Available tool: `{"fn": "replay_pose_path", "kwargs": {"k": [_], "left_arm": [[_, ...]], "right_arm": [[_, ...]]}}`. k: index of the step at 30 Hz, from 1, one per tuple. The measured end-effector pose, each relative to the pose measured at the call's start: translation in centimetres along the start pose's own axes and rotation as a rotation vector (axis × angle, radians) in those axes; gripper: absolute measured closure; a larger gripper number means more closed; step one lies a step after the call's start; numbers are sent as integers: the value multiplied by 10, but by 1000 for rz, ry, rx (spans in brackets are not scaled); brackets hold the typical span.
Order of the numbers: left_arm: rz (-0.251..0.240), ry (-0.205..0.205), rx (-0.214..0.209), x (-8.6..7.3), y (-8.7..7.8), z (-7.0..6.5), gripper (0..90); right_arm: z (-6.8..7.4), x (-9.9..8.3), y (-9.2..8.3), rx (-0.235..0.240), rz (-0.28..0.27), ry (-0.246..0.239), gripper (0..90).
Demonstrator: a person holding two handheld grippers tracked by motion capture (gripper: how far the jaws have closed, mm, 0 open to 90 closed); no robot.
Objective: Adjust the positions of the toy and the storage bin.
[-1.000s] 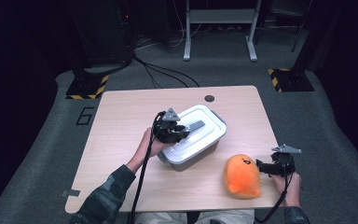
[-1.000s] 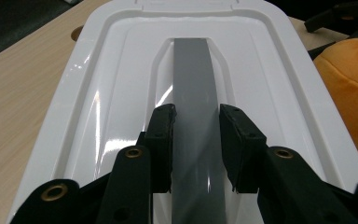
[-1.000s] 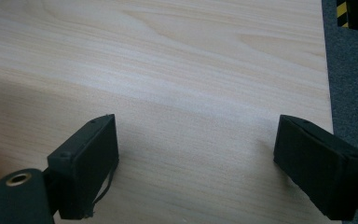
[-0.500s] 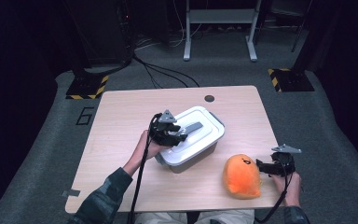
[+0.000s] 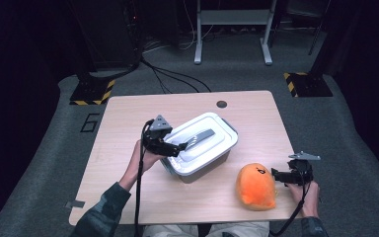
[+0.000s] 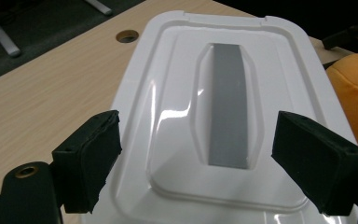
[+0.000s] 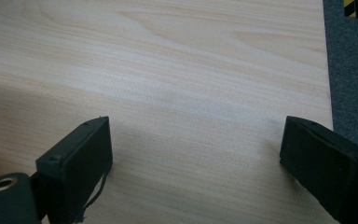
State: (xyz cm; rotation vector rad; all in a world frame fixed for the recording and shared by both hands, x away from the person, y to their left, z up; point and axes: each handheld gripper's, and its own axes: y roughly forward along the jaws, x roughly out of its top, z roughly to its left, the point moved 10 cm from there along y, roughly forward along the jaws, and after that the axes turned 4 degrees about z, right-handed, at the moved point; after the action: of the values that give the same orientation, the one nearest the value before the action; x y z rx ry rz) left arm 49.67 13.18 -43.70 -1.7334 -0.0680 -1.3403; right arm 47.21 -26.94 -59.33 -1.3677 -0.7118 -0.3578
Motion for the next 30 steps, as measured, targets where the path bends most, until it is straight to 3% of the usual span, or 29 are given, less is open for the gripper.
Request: {"fn": "replay_pose_path", "kwargs": {"k": [8, 17, 22, 30], "left_arm": [[-25, -48, 64, -23, -24, 23, 136], [0, -139, 179, -74, -46, 63, 112], [27, -225, 221, -110, -46, 84, 104], [81, -359, 244, -168, -31, 104, 93]], "right_arm": [[2, 12, -21, 21, -20, 13, 68], [14, 26, -52, 33, -38, -8, 62], [24, 31, -65, 60, -53, -14, 60], [51, 41, -85, 131, -79, -31, 51]]}}
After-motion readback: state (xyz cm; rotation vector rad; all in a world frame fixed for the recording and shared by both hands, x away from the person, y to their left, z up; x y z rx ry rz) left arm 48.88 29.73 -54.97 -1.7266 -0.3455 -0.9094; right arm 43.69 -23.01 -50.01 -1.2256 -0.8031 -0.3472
